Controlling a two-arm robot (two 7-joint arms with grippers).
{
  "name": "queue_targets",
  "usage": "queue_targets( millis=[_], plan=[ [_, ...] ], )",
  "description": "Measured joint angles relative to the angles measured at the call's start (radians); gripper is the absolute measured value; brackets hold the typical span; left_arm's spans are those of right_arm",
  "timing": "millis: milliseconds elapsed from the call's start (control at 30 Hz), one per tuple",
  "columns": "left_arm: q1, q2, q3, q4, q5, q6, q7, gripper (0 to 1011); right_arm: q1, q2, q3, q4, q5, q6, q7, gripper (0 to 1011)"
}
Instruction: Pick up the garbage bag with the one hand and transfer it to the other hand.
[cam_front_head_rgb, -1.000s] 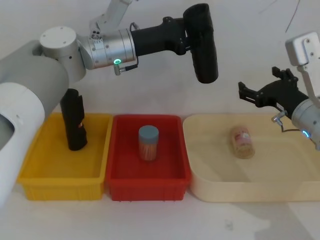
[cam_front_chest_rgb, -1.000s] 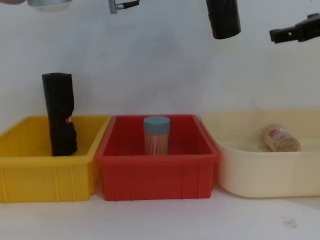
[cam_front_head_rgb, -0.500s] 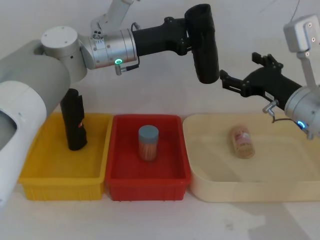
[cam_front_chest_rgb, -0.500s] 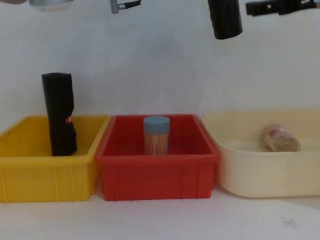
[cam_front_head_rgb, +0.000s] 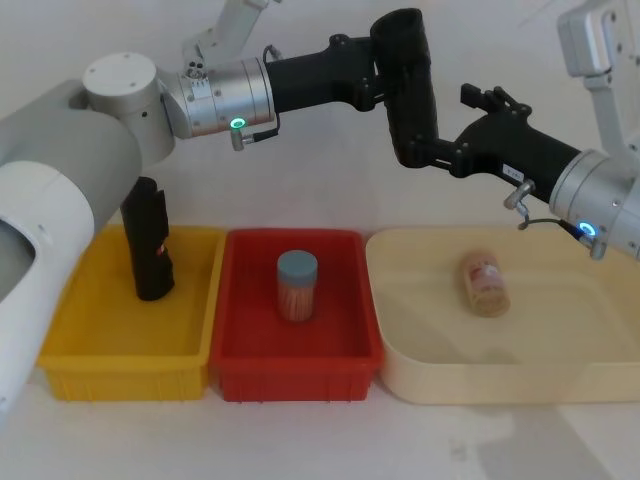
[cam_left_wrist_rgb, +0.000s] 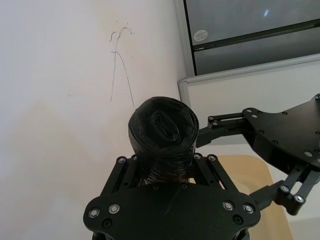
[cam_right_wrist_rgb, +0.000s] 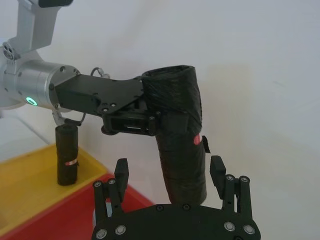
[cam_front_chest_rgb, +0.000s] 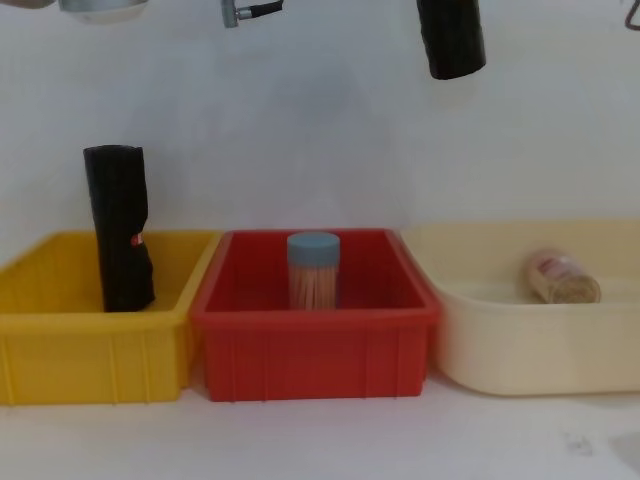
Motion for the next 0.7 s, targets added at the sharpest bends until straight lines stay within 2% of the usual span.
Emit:
queue_targets(
  millis=[267, 700],
  plan=[
    [-0.001, -0.001, 0.000, 0.001, 0.000, -0.001, -0.001, 382, 0.028, -0.004, -0.025, 0.031, -0.002, -0.004, 0.011, 999],
    [-0.001, -0.001, 0.000, 0.002, 0.000, -0.001, -0.001, 382, 0.072, -0.019, -0.080, 0.107, -0.054, -0.030, -0.016, 999]
  ],
)
